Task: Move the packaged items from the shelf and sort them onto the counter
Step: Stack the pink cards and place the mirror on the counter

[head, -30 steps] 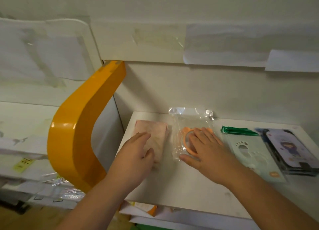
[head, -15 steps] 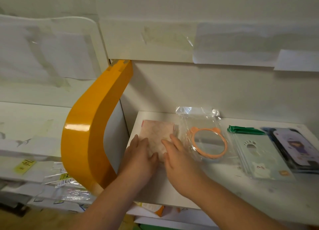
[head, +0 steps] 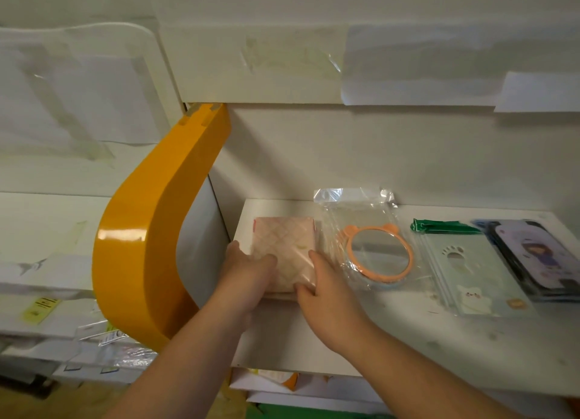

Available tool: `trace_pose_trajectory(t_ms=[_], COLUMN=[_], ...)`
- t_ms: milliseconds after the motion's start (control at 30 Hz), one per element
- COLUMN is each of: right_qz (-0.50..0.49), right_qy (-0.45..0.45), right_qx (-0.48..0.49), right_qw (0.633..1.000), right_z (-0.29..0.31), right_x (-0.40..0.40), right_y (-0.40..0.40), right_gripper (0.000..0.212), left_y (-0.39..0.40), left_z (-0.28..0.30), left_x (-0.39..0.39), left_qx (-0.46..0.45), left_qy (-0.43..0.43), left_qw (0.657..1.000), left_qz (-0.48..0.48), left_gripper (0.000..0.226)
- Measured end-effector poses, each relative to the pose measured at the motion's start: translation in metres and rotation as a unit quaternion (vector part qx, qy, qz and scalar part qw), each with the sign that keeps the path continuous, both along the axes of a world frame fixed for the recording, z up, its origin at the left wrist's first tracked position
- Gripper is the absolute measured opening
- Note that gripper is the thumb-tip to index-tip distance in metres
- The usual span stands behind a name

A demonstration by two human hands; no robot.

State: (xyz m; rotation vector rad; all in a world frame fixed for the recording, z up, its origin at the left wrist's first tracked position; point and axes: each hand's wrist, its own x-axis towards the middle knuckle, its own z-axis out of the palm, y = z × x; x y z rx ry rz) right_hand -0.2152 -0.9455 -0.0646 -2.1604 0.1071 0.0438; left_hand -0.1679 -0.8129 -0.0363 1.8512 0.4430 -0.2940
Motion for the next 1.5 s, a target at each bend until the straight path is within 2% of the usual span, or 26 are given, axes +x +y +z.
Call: trace_pose_trajectory(t_ms=[67, 133, 167, 300, 467, 533, 633, 700, 767, 967, 1133, 1300, 1500], right_qz=[-0.002, -0.003, -0.002, 0.015, 0.033, 0.031, -0.017, -0.027, -0.027, -0.029, -0.023, -0.02, -0.024], right_qy=[-0.004, -0.004, 0.001, 0.008, -0.012, -0.014, -0.066, -0.105, -0.133, -0.199, -0.177, -0.182, -0.184], right_qx=[0.005, 0.007, 0.014, 0.034, 0.082, 0.109, 0.167, 0.218, 0.243, 0.219, 0.214, 0.19, 0.166], right_qw=[1.0, 1.0, 1.0, 0.999, 0.996, 0.993, 0.984, 0.97, 0.96, 0.955, 0.96, 0.965, 0.969], right_z=[-0.002, -0.004, -0.004, -0.004, -0.005, -0.005, -0.004, 0.001, 0.002, -0.004, -0.01, -0.013, -0.02], right_x=[0.002, 0.004, 0.004, 0.005, 0.003, 0.004, 0.008, 0.007, 0.001, -0.012, -0.013, -0.013, -0.011], right_y=[-0.003, -0.006, -0.007, -0.015, -0.019, -0.015, -0.01, -0.009, -0.006, -0.002, -0.002, -0.001, 0.002], right_gripper=[0.05, 0.05, 0.053, 0.057, 0.041, 0.044, 0.067, 0.06, 0.052, 0.045, 0.064, 0.052, 0.039], left_y=[0.0, -0.002, -0.002, -0.001, 0.005, 0.007, 0.014, 0.019, 0.021, 0.022, 0.023, 0.023, 0.019], left_z=[-0.002, -0.001, -0.003, -0.006, -0.005, -0.002, 0.003, 0.0, -0.003, -0.009, -0.018, -0.028, -0.035], left_x=[0.004, 0.009, 0.012, 0.017, 0.009, -0.001, -0.018, -0.026, -0.031, -0.035, -0.037, -0.037, -0.038], left_qx=[-0.044, -0.065, -0.065, -0.058, -0.068, -0.059, -0.039, -0.027, -0.013, -0.034, -0.043, -0.046, -0.005], left_qy=[0.0, 0.005, 0.011, 0.012, -0.017, -0.05, -0.105, -0.142, -0.177, -0.252, -0.261, -0.255, -0.271], left_qw=[0.999, 0.997, 0.997, 0.998, 0.998, 0.996, 0.99, 0.982, 0.974, 0.955, 0.953, 0.949, 0.945], left_qz=[0.024, 0.041, 0.048, 0.018, -0.01, -0.034, -0.09, -0.121, -0.139, -0.155, -0.15, -0.177, -0.18], left_gripper=[0.061, 0.032, 0.025, 0.022, 0.026, 0.035, 0.058, 0.068, 0.068, 0.065, 0.064, 0.063, 0.062])
